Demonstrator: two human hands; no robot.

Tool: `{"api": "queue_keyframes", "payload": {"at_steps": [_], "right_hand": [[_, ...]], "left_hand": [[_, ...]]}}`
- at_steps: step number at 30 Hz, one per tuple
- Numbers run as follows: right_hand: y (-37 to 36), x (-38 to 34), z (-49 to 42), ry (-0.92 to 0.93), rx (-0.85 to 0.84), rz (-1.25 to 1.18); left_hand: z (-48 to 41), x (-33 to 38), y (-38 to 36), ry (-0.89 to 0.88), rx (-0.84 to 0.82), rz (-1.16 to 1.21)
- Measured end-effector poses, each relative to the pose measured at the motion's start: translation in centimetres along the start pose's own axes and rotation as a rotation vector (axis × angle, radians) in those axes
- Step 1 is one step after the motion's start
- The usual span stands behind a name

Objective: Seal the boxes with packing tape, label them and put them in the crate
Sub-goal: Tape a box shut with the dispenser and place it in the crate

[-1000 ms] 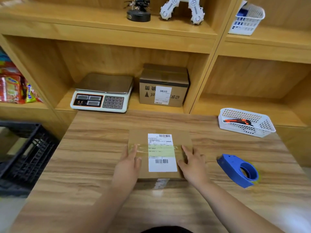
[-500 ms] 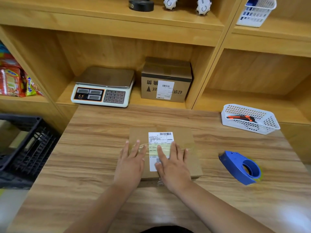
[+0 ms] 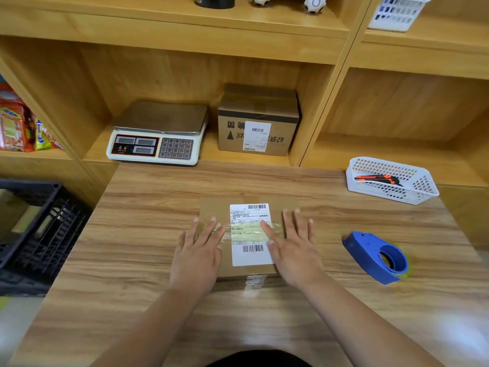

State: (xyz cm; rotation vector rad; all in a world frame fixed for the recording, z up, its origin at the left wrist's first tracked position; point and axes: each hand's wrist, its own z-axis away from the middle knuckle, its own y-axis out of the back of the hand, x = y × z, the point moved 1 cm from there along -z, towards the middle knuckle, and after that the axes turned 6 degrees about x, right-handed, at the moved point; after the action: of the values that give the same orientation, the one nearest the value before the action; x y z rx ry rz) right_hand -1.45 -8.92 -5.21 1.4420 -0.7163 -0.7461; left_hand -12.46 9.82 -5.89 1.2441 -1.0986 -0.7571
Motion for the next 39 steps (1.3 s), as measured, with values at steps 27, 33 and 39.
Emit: {"api": "queue_keyframes", "payload": {"at_steps": [27,33,39], "right_hand": [[-1.1,1.3,1.8,-0.039,0.127,0.109],[-0.3,3.4,2.8,-0.115,0.149,0.095],[0.4,0.5,2.0,-0.037,0.17,-0.009]], "left_hand": [[-0.2,-0.2,-0.7,0.009,0.076,0.228],[0.1,0.0,-0.1,-0.028,0.105,0.08],[-0.2,1.3,0.3,-0.246,0.124,-0.035]]}}
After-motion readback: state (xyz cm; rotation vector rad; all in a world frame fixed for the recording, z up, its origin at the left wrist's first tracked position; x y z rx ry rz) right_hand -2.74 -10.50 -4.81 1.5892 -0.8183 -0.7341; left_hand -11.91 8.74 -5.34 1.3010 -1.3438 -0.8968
